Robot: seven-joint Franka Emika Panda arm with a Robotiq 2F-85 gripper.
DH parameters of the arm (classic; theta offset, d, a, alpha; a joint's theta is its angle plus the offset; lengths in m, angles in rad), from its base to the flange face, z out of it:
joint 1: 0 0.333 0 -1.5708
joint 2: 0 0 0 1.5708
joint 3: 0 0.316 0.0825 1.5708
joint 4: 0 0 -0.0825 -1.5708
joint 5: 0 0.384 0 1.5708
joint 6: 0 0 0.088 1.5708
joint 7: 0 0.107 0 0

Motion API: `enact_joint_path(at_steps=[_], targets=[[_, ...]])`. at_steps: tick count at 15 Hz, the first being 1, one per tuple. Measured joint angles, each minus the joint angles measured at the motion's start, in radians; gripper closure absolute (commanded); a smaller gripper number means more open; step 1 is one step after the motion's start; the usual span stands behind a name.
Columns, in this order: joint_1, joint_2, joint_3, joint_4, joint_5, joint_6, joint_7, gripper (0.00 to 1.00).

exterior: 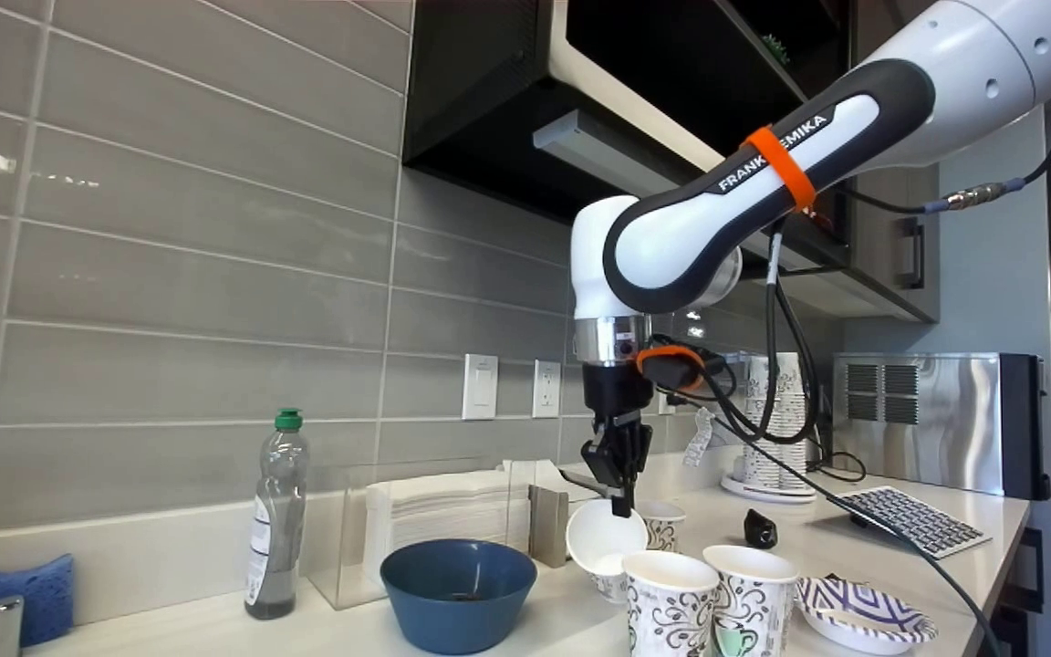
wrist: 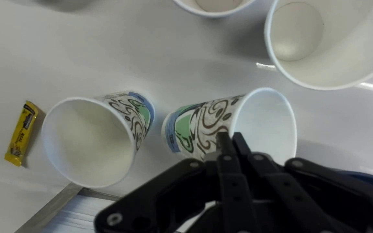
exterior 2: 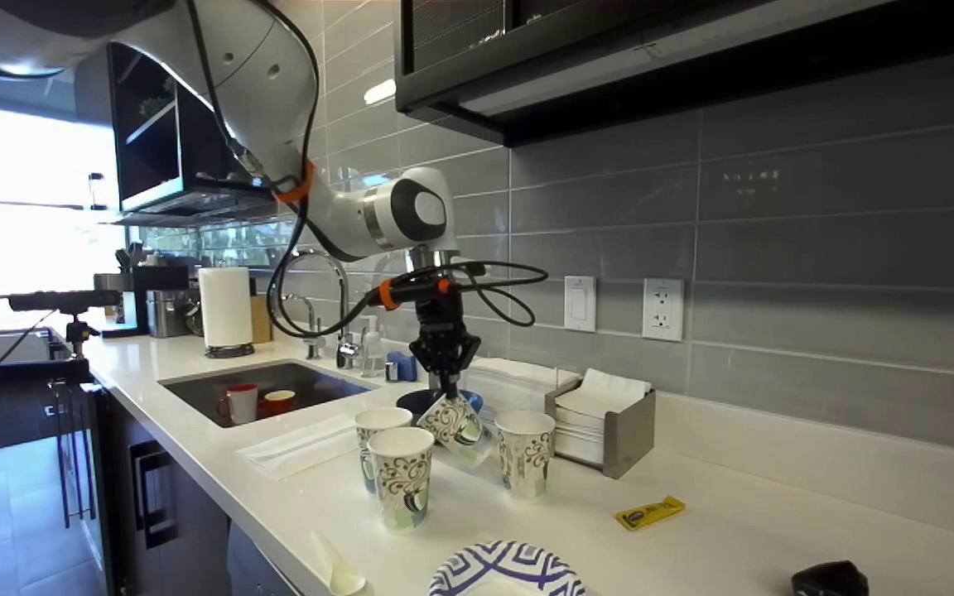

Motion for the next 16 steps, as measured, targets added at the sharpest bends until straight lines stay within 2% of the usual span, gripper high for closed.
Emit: enact_joint_path(at_steps=[8,16], targets=[[-0.059,0.000,-0.021,-0.008,0.298,0.041,0.005,0.99],[-0.076,-0.008,-0.050,-0.070,0.449,0.117,0.129,0.99]])
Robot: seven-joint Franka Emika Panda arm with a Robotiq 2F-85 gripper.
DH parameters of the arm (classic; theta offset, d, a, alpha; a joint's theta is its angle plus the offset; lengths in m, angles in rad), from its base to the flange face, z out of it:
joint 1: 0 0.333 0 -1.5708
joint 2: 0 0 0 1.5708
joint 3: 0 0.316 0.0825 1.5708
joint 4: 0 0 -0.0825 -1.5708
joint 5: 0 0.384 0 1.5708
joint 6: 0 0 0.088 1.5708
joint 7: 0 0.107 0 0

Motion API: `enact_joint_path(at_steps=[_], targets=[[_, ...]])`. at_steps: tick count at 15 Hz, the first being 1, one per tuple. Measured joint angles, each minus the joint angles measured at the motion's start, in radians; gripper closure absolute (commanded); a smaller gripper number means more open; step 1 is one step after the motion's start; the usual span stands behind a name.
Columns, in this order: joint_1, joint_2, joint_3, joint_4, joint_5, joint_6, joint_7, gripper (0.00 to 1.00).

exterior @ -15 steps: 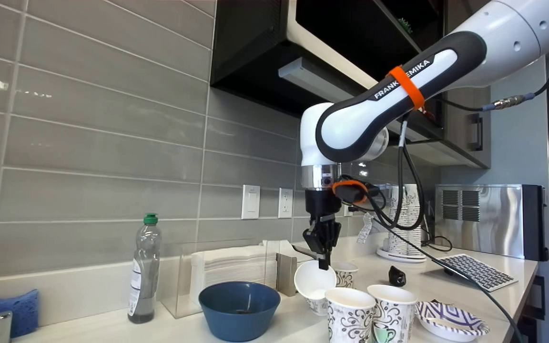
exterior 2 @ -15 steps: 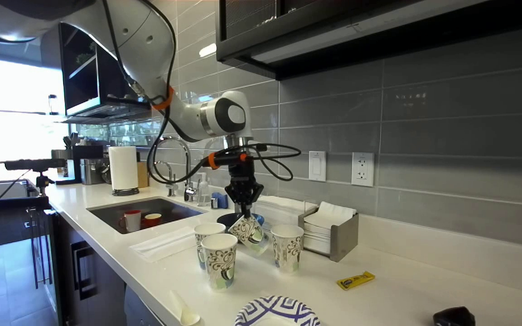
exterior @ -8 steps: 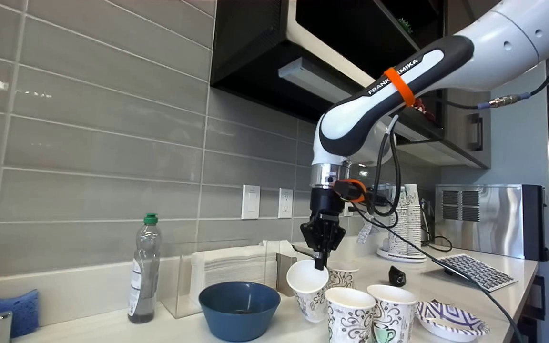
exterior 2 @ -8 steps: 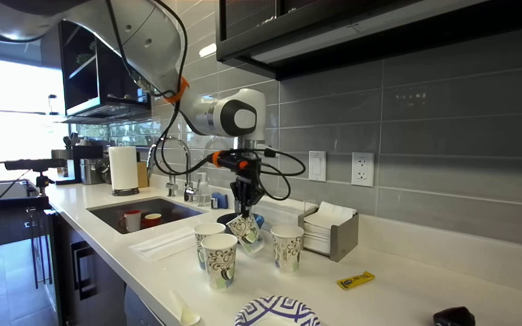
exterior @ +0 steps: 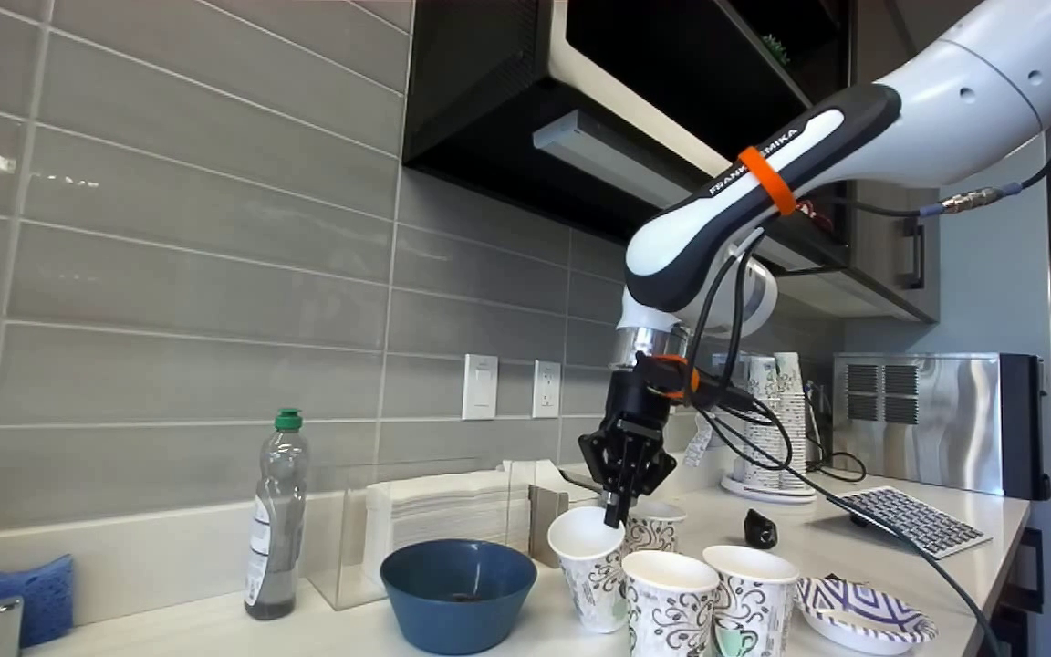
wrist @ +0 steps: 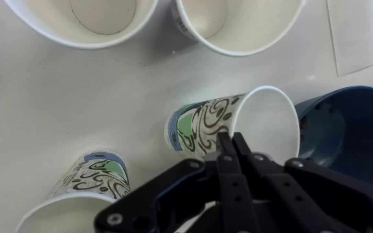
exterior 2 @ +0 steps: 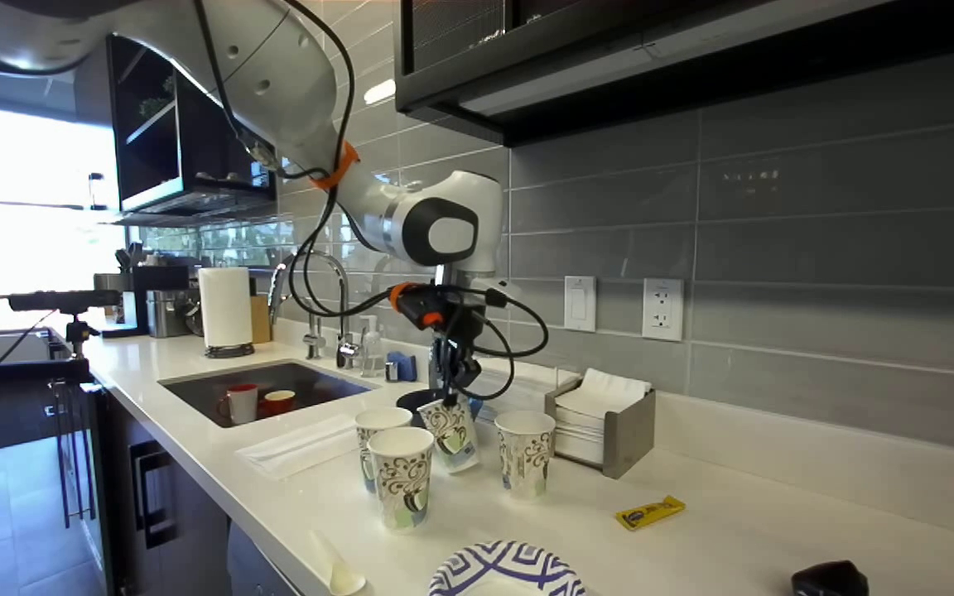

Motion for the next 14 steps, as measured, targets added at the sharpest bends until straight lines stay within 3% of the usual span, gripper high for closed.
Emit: enact_joint_path(at_steps=[14], targets=[[0.000,0.002,-0.011,-0.018,0.025,0.068,0.155,0.99]])
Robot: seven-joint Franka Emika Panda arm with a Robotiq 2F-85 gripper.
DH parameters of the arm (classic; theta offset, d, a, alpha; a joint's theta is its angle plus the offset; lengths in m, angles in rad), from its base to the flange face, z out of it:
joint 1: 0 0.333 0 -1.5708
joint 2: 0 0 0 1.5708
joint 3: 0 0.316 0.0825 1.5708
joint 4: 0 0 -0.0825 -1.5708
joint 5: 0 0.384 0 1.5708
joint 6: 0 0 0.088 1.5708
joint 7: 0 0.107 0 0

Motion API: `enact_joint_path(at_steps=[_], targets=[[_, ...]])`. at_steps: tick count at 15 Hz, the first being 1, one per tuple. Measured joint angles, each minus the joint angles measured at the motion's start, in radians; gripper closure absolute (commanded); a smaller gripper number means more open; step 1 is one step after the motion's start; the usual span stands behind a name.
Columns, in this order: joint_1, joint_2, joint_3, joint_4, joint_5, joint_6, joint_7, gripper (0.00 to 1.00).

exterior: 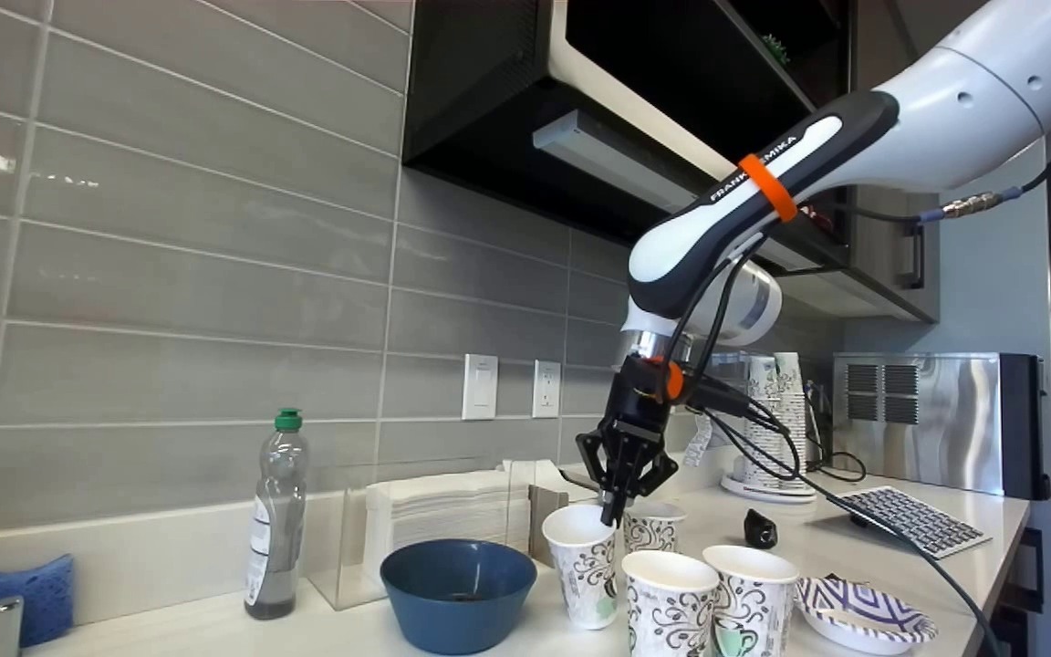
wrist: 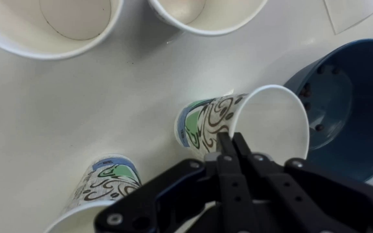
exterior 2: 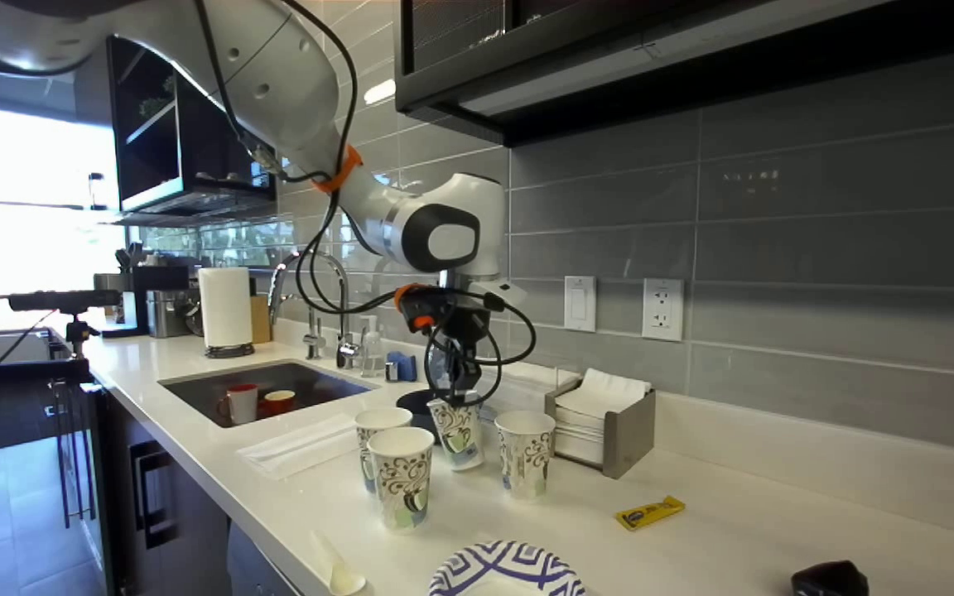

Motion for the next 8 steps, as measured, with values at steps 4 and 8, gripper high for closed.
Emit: enact_joint_path(at_steps=[4,8], targets=[[-0.001,-0.008,-0.018,-0.018,-0.001,0.000,0.007,0.99],[-0.002,-0.017,-0.033,-0.038,-0.002,0.000,0.007,0.99]])
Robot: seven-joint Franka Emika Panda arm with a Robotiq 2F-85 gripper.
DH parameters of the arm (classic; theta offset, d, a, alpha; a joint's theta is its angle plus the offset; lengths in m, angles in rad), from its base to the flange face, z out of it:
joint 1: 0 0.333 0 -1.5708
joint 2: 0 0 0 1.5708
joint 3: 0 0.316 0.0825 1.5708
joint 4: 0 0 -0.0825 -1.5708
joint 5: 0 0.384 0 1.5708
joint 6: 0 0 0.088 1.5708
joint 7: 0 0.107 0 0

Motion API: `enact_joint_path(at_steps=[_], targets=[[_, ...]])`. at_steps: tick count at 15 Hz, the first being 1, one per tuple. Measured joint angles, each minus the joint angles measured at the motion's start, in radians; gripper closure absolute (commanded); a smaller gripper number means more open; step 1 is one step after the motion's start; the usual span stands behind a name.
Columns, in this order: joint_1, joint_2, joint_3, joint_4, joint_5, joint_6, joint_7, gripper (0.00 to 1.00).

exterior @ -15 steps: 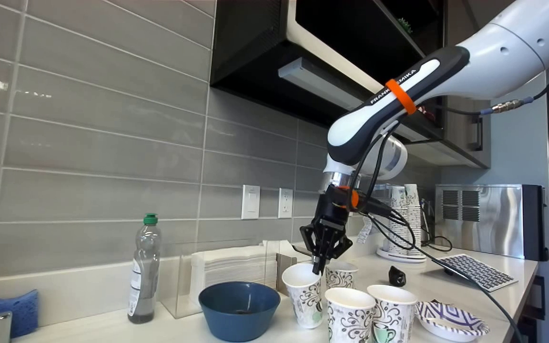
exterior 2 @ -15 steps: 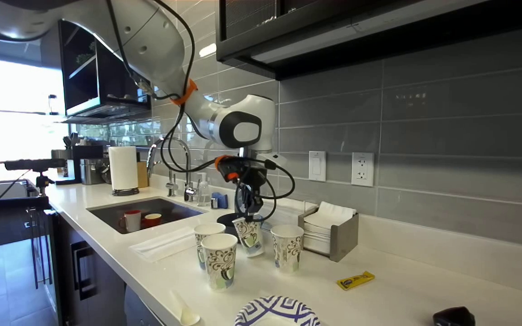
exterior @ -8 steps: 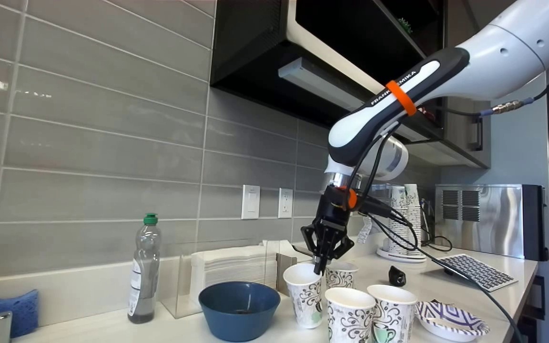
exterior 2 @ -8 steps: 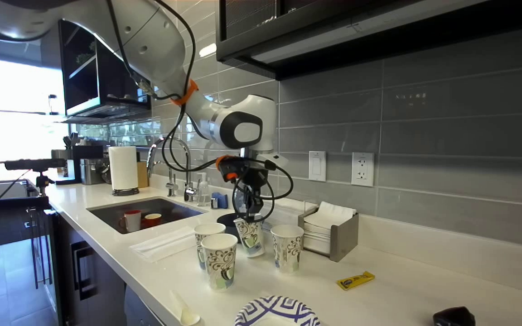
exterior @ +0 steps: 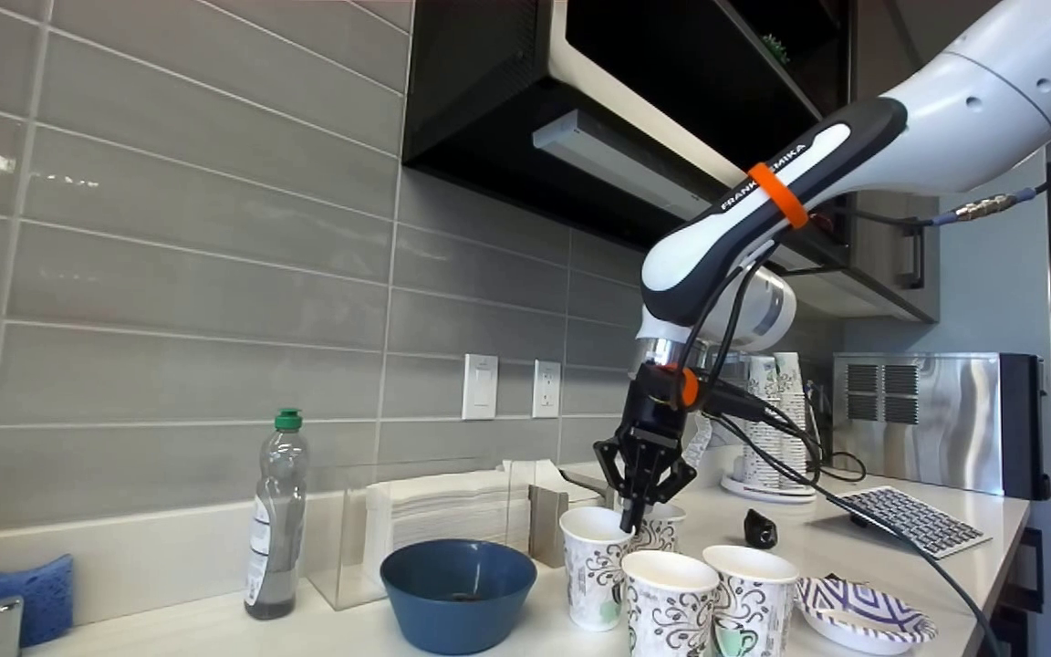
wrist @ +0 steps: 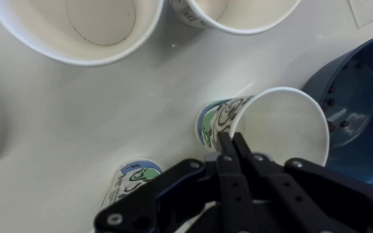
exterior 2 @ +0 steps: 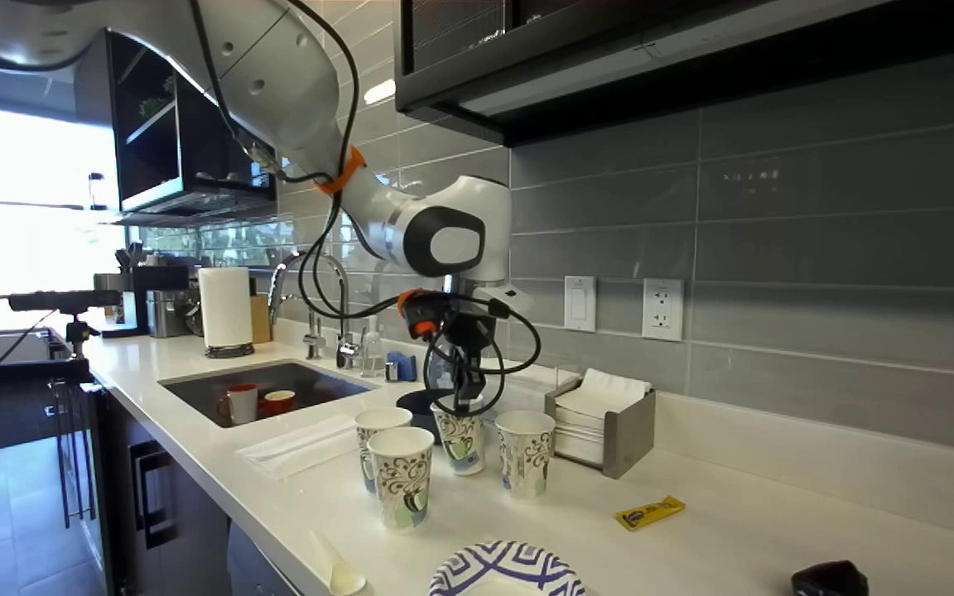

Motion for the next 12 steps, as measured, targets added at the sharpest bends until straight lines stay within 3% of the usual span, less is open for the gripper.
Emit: enact_joint_path(at_steps=[12], targets=[[-0.007,-0.011,-0.014,-0.006,-0.014,0.000,0.000,0.99]])
